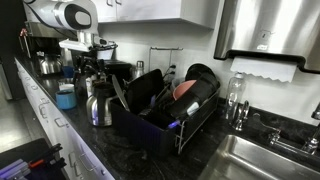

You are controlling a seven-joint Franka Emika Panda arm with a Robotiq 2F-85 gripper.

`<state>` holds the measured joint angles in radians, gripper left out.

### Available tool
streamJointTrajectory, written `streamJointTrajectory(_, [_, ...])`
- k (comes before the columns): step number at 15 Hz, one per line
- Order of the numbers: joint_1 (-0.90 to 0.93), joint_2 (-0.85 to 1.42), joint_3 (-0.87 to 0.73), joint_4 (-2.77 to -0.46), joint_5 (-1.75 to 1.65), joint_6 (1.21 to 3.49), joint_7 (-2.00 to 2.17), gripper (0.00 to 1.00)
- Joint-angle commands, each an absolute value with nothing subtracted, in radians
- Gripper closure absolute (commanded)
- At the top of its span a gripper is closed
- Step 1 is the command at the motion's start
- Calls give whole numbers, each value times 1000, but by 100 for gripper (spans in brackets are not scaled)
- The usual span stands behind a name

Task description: Move the white box to the right

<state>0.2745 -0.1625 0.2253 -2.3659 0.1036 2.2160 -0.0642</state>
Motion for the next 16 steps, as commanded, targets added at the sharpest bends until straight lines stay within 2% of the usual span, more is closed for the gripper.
streamJointTrajectory(1, [265,-118,234,-2357,87,2255,-40,0])
streamJointTrajectory(5, [263,-66,234,-2350,79,2331,-30,0])
streamJointTrajectory(6, [262,-55,233,-2348,74,2351,-29,20])
streamJointTrajectory(10, [253,-33,226,-2342,52,2386,-27,47])
streamJointTrajectory(14, [240,-38,217,-2350,38,2383,-30,78])
streamJointTrajectory(16, [233,-43,211,-2353,37,2381,-34,89])
